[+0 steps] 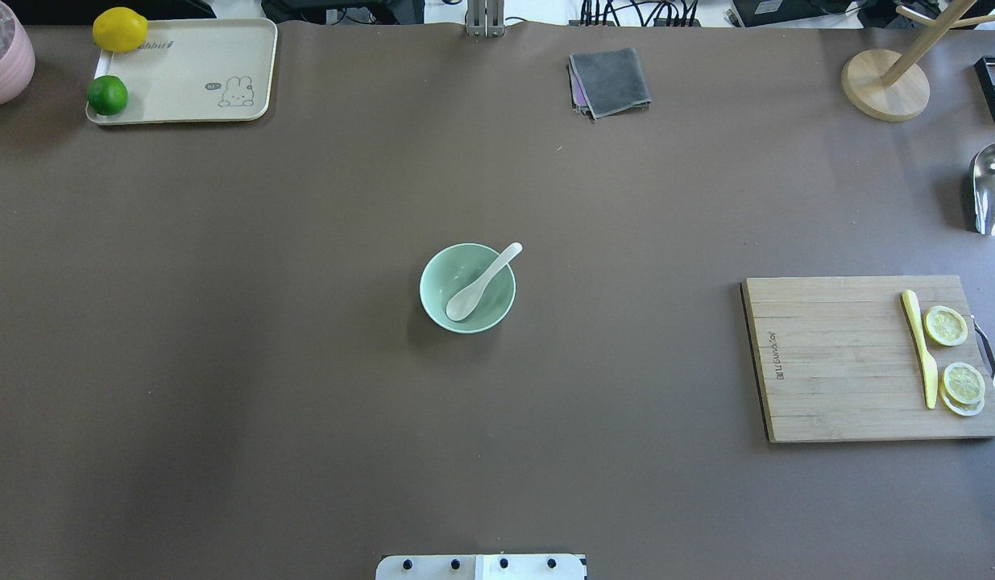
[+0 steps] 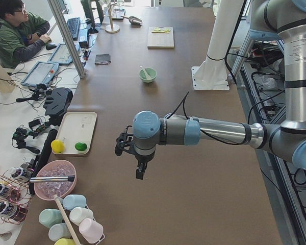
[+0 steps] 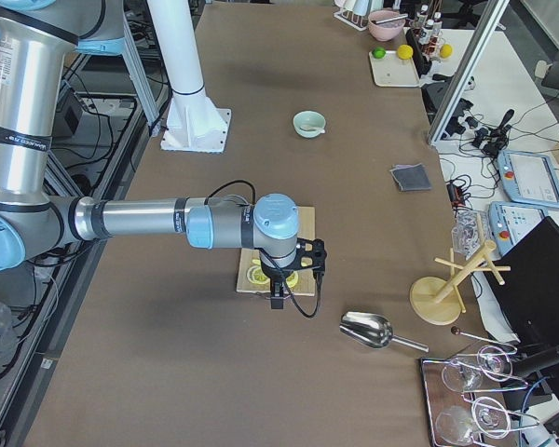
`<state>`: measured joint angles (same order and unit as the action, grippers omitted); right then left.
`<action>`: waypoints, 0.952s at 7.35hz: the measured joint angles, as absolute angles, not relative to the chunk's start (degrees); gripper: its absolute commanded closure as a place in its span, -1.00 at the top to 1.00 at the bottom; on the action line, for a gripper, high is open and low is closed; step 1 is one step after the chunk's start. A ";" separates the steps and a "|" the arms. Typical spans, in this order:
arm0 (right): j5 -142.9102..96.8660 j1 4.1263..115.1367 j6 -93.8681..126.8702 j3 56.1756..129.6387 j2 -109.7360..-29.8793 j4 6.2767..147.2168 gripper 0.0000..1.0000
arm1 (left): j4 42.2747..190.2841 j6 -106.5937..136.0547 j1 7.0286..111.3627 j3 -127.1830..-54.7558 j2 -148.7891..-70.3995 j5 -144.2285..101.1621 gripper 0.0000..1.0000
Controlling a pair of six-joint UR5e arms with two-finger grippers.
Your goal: Place spoon in bowl
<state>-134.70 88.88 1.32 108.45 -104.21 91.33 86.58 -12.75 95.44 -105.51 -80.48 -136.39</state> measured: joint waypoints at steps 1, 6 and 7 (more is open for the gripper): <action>-134.72 88.80 1.32 108.45 -104.20 91.32 1.00 | 87.85 -12.73 95.40 -105.45 -79.99 -136.35 0.98; -134.74 88.51 1.32 108.46 -104.23 91.33 1.00 | 88.67 -12.70 95.36 -105.38 -79.72 -136.32 0.97; -134.74 88.42 1.32 108.45 -104.23 91.37 1.00 | 88.66 -12.72 95.36 -105.38 -79.72 -136.32 0.98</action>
<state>-134.74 88.42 1.32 108.45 -104.23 91.37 88.66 -12.72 95.36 -105.38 -79.72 -136.32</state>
